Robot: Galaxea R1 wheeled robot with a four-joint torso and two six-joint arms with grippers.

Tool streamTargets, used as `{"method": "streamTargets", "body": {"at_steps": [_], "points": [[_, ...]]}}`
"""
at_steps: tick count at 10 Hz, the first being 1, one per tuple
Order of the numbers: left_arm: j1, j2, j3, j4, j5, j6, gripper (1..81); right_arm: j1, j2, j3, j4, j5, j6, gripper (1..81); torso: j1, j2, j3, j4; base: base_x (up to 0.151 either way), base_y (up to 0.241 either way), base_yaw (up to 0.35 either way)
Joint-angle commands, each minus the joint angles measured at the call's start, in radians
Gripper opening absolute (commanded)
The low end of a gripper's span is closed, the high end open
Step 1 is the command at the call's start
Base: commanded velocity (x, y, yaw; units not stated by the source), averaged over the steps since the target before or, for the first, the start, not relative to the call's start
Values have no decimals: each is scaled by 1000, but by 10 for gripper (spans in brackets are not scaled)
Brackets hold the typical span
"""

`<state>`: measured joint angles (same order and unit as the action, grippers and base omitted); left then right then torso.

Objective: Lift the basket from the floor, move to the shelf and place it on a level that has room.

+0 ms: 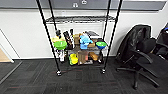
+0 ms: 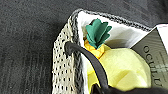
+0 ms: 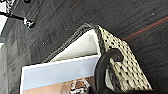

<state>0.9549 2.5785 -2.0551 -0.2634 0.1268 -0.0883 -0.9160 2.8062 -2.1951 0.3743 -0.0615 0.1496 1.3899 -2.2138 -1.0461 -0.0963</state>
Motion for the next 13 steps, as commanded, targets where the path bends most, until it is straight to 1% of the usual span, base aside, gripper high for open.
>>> {"method": "streamTargets", "body": {"at_steps": [1, 3, 4, 6, 7, 8, 9, 10, 11, 13], "points": [[-141, -73, 116, -28, 39, -5, 10, 110, -51, 95, 32, -40, 7, 10, -64, 99, 0, 0, 0, 0, 0], [-162, -76, 118, -30, 68, -7, 10, 97, -81, 124, 31, -31, 7, 10, -107, 167, 0, 0, 0, 0, 0], [-175, -75, 118, -30, 99, -8, 10, 94, -98, 147, 29, -27, 5, 10, -129, 202, 0, 0, 0, 0, 0], [-182, -83, 131, -48, 102, -8, 10, 97, -123, 173, 25, -27, 5, 10, -173, 272, 0, 0, 0, 0, 0], [-182, -83, 131, -51, 103, -8, 10, 99, -126, 175, 23, -27, 5, 10, -194, 306, 41, 0, 0, 0, 0], [-179, -83, 133, -51, 100, -8, 10, 99, -126, 175, 22, -29, 5, 10, -214, 336, 92, 0, 0, 0, 0], [-178, -86, 141, -51, 97, -8, 10, 100, -126, 175, 20, -29, 4, 10, -230, 363, 101, 0, 0, 0, 0], [-173, -93, 159, -51, 91, -8, 10, 104, -126, 175, 20, -31, 4, 10, -246, 388, 123, 0, 0, 0, 0], [-173, -102, 179, -54, 83, -8, 10, 110, -123, 172, 20, -34, 4, 10, -267, 419, 151, 0, 0, 0, 0], [-172, -121, 217, -79, 45, -8, 10, 143, -120, 177, 18, -44, 5, 10, -311, 488, 213, 0, 0, 0, 0]]}}
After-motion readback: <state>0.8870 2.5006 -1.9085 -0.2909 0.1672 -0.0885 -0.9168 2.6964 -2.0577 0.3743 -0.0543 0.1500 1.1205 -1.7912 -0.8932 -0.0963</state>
